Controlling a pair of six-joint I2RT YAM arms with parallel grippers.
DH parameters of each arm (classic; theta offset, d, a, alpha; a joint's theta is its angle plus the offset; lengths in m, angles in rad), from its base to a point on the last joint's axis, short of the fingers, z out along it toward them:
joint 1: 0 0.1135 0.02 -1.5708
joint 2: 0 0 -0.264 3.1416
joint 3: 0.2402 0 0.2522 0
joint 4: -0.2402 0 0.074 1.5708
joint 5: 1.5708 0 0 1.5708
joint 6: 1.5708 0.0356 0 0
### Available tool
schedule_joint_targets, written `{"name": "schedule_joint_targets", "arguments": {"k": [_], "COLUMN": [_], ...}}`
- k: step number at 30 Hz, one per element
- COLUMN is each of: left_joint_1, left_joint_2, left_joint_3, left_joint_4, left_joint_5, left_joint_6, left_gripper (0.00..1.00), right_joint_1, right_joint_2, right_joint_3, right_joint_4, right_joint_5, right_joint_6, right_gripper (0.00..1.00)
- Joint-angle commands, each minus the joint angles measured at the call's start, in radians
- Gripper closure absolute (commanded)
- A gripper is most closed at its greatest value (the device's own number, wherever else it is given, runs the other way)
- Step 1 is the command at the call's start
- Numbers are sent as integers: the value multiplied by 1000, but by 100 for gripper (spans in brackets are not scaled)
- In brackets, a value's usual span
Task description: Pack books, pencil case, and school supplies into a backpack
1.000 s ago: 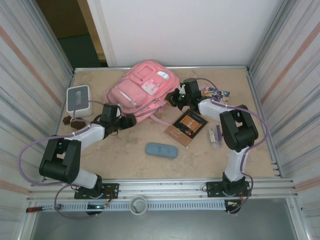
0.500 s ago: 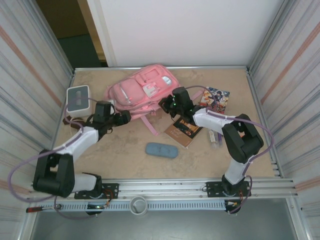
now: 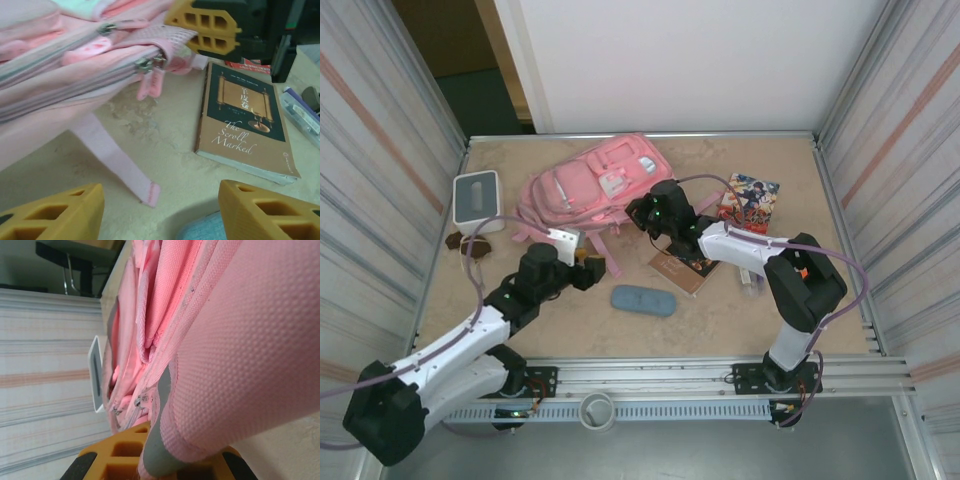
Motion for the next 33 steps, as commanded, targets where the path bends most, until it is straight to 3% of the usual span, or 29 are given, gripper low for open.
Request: {"name": "schedule_joint_targets", "arguments": {"k": [1, 5, 14, 30, 33], "left_joint_1": [-36, -60, -69, -73, -73], "left_joint_2": [85, 207, 399, 537, 554], "left_joint_3": [28, 69, 152, 295, 317], "left_joint_4": [107, 164, 261, 254, 242], "left_joint_5": [-112, -199, -270, -356, -379], "left_joint_6": [113, 133, 133, 47, 46], "left_gripper": [44, 51, 58, 61, 65], "right_joint_1": [12, 13, 15, 42, 43], "right_joint_2": [-76, -75, -71, -58, -57], "right_joint_3": [64, 73, 73, 45, 42], "right_joint_4": [39, 26, 21, 43, 45], "right_joint_5": [9, 9, 4, 22, 22], "right_joint_6": [-11, -13, -8, 10, 12], "right_gripper": [100, 100, 100, 100, 100]}}
